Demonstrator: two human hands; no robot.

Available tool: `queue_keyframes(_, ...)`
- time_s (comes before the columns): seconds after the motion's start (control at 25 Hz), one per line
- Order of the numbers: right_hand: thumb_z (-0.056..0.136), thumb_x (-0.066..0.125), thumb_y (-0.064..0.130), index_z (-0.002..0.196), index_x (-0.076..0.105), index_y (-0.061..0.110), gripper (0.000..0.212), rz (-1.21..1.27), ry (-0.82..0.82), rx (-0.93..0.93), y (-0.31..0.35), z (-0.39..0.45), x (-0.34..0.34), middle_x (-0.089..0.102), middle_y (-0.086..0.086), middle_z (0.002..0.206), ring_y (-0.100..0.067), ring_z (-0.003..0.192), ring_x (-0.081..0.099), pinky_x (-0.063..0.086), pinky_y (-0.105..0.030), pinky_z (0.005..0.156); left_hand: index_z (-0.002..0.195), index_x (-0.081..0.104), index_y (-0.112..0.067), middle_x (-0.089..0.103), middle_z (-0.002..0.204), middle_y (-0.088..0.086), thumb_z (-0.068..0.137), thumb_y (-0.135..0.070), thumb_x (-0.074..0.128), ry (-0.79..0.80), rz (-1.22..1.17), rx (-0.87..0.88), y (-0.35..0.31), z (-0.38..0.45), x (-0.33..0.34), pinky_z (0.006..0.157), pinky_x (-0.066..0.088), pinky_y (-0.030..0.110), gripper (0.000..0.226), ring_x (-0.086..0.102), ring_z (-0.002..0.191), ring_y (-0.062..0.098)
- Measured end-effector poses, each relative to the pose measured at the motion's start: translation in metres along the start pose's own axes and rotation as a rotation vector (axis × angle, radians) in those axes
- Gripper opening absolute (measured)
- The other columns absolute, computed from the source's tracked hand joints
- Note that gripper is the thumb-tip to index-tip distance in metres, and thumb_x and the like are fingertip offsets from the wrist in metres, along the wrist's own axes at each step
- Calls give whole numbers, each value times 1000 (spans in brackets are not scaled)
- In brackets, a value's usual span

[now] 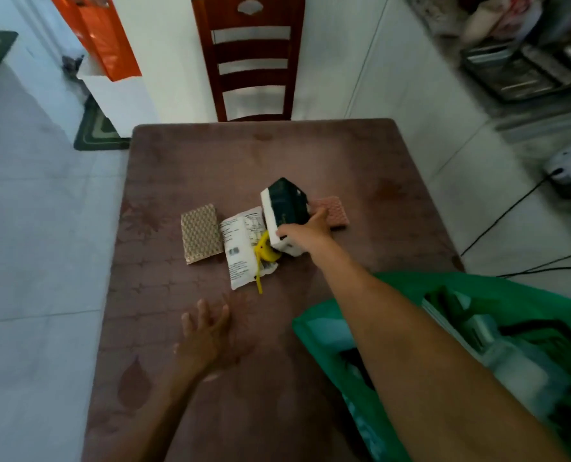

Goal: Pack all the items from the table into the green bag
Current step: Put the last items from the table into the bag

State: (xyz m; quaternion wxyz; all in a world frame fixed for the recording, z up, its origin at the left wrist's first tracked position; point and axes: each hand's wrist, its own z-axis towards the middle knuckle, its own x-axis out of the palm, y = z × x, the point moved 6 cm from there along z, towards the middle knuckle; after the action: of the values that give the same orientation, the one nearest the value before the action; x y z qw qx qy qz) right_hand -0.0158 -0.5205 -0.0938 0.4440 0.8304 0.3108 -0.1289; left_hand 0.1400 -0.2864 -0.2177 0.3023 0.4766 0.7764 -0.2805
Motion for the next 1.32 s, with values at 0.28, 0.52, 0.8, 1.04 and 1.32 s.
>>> queue_keyframes(0.28,63,81,35,108,48,30,55,147,191,-338,2,-174,-134,60,6,109,-18,97,62,55,-40,79,95,66,-22,70,102,9,79,-36,57,-423,-670,-85,-73,-111,-72,73,48,32,23,62,85,25)
queue_keyframes(0.52,58,78,35,104,63,37,49,176,375,-417,-108,-289,-310,70,6,103,-22,90,69,57,-35,74,105,62,-29,67,102,-10,84,-52,56,-725,-373,848,-309,-313,-55,79,40,28,32,53,93,13)
queue_keyframes(0.8,62,85,28,111,59,42,57,-199,545,-328,-208,-298,-324,64,2,109,-19,96,67,57,-44,84,77,65,-23,65,73,-4,74,-24,60,-438,32,934,-374,-319,5,70,49,36,6,62,71,23)
queue_keyframes(1.04,70,69,52,134,30,41,76,-1090,235,-869,-187,-308,-246,35,2,131,-20,117,34,47,-39,88,78,56,-22,61,82,-6,90,-21,55,-411,-107,1060,-371,-352,-20,63,45,32,12,52,73,17)
queue_keyframes(1.32,71,72,51,129,30,36,74,-1313,427,-620,-213,-273,-244,34,1,133,-25,121,39,45,-39,86,99,67,-23,69,92,-5,92,-31,54,-467,-295,1015,-358,-353,-40,71,47,22,16,60,80,10)
